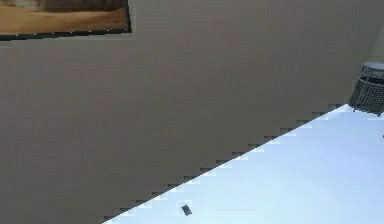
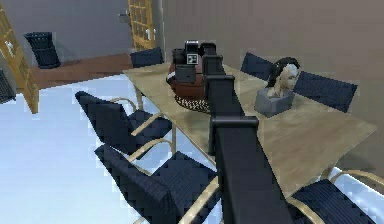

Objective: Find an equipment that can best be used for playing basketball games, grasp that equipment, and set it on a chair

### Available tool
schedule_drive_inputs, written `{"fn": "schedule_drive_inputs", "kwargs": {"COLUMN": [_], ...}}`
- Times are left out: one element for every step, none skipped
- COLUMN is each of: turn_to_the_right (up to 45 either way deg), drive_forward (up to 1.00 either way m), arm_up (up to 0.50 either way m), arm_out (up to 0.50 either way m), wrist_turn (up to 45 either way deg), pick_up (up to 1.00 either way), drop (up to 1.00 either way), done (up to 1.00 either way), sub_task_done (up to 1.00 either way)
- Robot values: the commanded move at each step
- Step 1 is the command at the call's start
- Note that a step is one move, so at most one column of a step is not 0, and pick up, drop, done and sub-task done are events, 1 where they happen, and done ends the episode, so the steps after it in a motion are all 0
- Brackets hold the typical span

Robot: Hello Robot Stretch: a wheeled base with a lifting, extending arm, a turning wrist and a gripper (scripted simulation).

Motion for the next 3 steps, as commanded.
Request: {"fn": "schedule_drive_inputs", "kwargs": {"turn_to_the_right": [0.0, 0.0, 0.0], "drive_forward": [0.0, 0.0, 0.0], "arm_up": [-0.36, -0.5, 0.0], "arm_out": [0.0, 0.0, 0.0], "wrist_turn": [0.0, 0.0, 0.0], "pick_up": [0.0, 0.0, 0.0], "drop": [0.0, 0.0, 1.0], "done": [0.0, 0.0, 0.0], "sub_task_done": [0.0, 0.0, 0.0]}}
